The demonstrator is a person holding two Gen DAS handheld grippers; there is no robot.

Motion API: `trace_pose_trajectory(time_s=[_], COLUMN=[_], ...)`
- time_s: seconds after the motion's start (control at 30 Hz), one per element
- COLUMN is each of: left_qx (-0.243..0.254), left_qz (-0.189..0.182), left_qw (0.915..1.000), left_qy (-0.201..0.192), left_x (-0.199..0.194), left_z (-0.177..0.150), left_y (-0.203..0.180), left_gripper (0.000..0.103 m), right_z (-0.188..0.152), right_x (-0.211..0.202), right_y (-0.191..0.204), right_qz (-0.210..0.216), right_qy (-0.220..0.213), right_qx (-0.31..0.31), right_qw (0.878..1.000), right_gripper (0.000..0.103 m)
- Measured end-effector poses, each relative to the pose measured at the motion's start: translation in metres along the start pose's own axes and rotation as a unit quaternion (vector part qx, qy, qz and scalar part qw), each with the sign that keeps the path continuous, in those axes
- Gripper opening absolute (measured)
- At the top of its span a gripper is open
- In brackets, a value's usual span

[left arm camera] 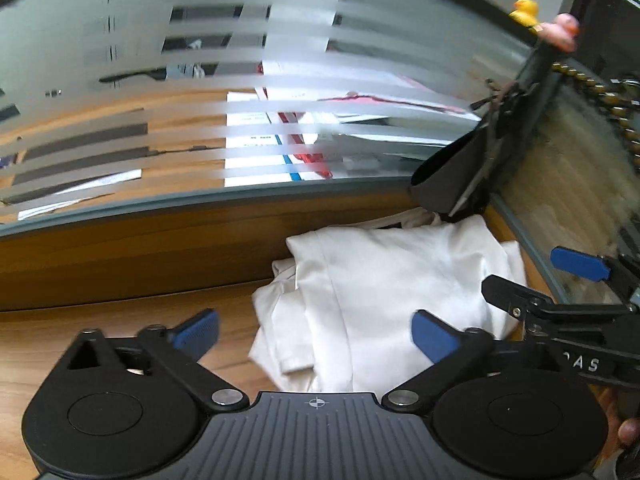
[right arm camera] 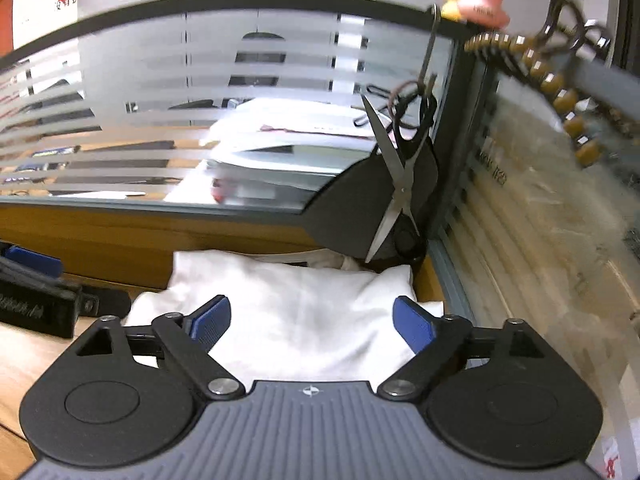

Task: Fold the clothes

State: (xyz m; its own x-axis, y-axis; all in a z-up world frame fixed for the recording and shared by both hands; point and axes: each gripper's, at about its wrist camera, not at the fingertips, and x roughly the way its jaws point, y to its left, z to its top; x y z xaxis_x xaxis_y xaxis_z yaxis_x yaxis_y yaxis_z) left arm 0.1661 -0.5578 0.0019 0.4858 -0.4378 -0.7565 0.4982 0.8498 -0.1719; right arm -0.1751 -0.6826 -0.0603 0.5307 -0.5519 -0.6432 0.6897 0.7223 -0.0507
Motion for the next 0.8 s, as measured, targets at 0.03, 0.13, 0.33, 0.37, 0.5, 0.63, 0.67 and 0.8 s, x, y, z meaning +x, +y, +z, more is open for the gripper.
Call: trace_pose_trajectory(time_s=[0.03,0.13,0.33,0.37,0.5,0.63,0.67,0.8], left_qx=[0.003,0.006,0.008,0.011,0.051,0.099,0.099,0.089], left_qz=[0.0,0.006,-0.006,-0.004,0.016,0.025,0.018,-0.007], left_qw=[1.0,1.0,0.9999,0.9997,0.9978,0.9942,0.9945,0.996], left_qy=[-0.002,0.001,-0.013,-0.019,-0.04,-0.035,-0.029,-0.003], left_x=[-0.007,-0.026,-0.066,-0.074,-0.102,-0.125,-0.129,-0.145], left_z=[-0.003,-0.013,-0.038,-0.043,-0.065,-0.085,-0.09,-0.11], left_y=[0.002,0.008,0.027,0.031,0.049,0.073,0.081,0.118], left_gripper=[0.103,0.103,0.103,0.103,0.103,0.103,0.103,0.103], right_z=[0.0,-0.002,-0.01,-0.012,-0.022,-0.034,-0.038,-0.053], right_x=[-0.008,-0.028,-0.07,-0.077,-0.101,-0.121,-0.125,-0.142], right_y=[0.004,0.016,0.048,0.055,0.082,0.113,0.12,0.152], right_qz=[0.0,0.001,-0.009,-0.011,-0.022,-0.036,-0.038,-0.048], right_qy=[-0.002,-0.007,-0.012,-0.012,-0.017,-0.015,-0.013,-0.007], right_qx=[0.002,0.006,0.008,0.009,0.013,0.029,0.034,0.056], right_qw=[1.0,1.0,1.0,1.0,1.0,0.999,0.999,0.997], right_gripper=[0.099,0.102,0.102,0.102,0.102,0.102,0.102,0.102])
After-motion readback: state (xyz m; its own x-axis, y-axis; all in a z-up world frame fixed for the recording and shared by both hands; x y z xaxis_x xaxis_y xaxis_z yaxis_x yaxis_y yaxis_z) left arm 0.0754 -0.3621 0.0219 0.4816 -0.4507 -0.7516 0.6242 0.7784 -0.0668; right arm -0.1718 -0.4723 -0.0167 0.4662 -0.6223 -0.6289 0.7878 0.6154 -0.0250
